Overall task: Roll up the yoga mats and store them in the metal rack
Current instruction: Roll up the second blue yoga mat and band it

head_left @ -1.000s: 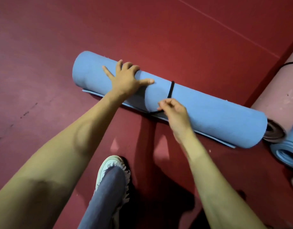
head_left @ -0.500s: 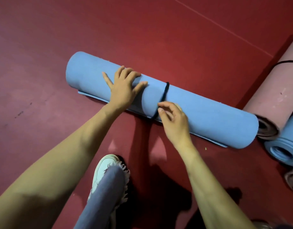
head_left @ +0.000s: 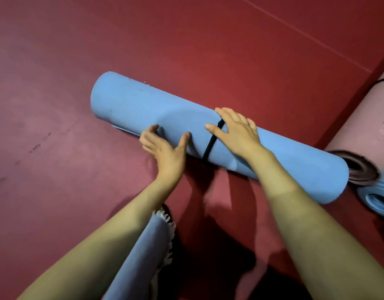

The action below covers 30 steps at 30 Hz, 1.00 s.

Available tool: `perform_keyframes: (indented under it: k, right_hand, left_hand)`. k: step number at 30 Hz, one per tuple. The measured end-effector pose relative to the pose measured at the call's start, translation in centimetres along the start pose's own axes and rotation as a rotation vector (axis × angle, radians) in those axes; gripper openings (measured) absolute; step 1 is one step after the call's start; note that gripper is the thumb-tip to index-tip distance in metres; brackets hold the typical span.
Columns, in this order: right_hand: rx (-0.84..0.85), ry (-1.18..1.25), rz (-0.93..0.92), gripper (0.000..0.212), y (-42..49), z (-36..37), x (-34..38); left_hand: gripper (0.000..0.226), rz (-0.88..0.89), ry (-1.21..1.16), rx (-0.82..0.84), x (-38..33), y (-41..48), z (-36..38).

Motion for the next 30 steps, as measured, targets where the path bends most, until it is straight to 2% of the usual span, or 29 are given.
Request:
perform_keyframes:
  k: [3,6,9,11,15,20,23,26,30]
  right_hand:
    - [0.026,0.017,-0.002,0.072,0.5,-0.6,0.0]
    - [0.137,0.006,-0.010,0.096,0.6,-0.7,-0.1]
    - [0.234,-0.053,0.057,0.115,0.3,-0.8,-1.4]
    - [0.220,-0.087,0.094,0.120,0.1,-1.3,-2.3]
    - [0.124,-0.057,0.105,0.117,-0.2,-3.0,-2.6]
    - [-0.053,0.098,0.234,0.121,-2.2,-4.9,-4.1]
    - [-0.103,0.328,0.381,0.108,-3.8,-3.7,-7.6]
    - [-0.166,0.611,0.493,0.096,-4.4,-2.8,-11.0]
    - [-0.279,0.765,0.481,0.078,-3.0,-4.2,-12.4]
  left_hand:
    - [0.086,-0.302,-0.097,0.062,1.2,-0.7,1.8]
    - [0.105,-0.607,-0.166,0.185,3.8,-1.6,3.7]
    - [0.116,-0.677,-0.417,0.424,4.1,-2.3,6.7]
    - [0.104,-0.692,-0.562,0.498,3.4,-2.7,7.7]
    - [0.058,-0.601,-0.646,0.476,1.6,-1.8,7.9]
    - [0.019,-0.300,-0.609,0.565,-3.3,0.5,8.0]
    - [0.029,-0.186,-0.496,0.700,-5.4,0.1,10.4]
    - [0.056,-0.112,-0.347,0.780,-6.1,-1.8,12.8]
    - [0.035,-0.053,-0.247,0.728,-7.1,-1.9,13.4]
Point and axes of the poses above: each hand's wrist, its own y-axis towards the middle knuckle, its own z-axis out of the palm, x = y × z, the point moved 10 cm from there along y, towards the middle knuckle, and after that the axes turned 13 degrees about y, right-handed, at the moved point
